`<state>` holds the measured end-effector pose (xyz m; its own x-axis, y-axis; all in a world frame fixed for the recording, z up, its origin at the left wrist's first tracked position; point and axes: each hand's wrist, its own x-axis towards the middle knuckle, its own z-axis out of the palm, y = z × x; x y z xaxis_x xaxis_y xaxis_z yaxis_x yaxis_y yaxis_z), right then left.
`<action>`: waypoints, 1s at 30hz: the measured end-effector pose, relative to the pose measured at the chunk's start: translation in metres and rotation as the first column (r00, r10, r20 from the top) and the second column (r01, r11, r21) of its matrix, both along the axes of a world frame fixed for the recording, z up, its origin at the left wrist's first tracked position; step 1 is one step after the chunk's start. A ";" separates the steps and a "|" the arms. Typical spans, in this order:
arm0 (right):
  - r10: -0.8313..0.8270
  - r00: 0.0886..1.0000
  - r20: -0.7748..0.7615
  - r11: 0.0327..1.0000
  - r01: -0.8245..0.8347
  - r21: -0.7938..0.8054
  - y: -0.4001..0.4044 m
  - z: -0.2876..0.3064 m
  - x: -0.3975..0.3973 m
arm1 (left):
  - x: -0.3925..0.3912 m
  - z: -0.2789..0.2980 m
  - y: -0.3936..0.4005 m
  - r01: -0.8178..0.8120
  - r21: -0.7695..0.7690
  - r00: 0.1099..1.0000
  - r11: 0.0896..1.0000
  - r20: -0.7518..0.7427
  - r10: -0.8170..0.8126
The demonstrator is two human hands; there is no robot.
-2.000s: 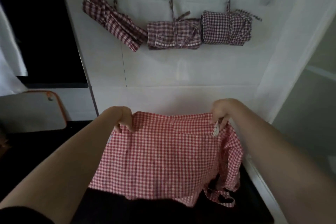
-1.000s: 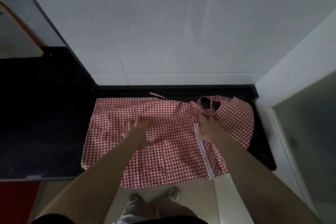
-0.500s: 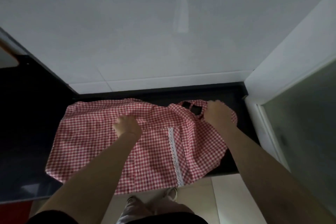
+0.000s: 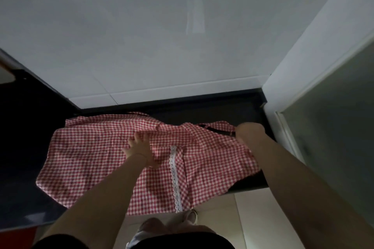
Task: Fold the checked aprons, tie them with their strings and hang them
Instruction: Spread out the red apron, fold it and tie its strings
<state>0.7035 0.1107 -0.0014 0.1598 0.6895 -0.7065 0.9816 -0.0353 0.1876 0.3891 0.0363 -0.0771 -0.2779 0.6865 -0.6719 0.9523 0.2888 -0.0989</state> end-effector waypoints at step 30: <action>-0.286 0.529 -0.799 0.774 0.619 0.133 0.017 -0.022 -0.092 | -0.004 0.029 0.054 0.008 0.682 0.989 0.731 0.103 -0.107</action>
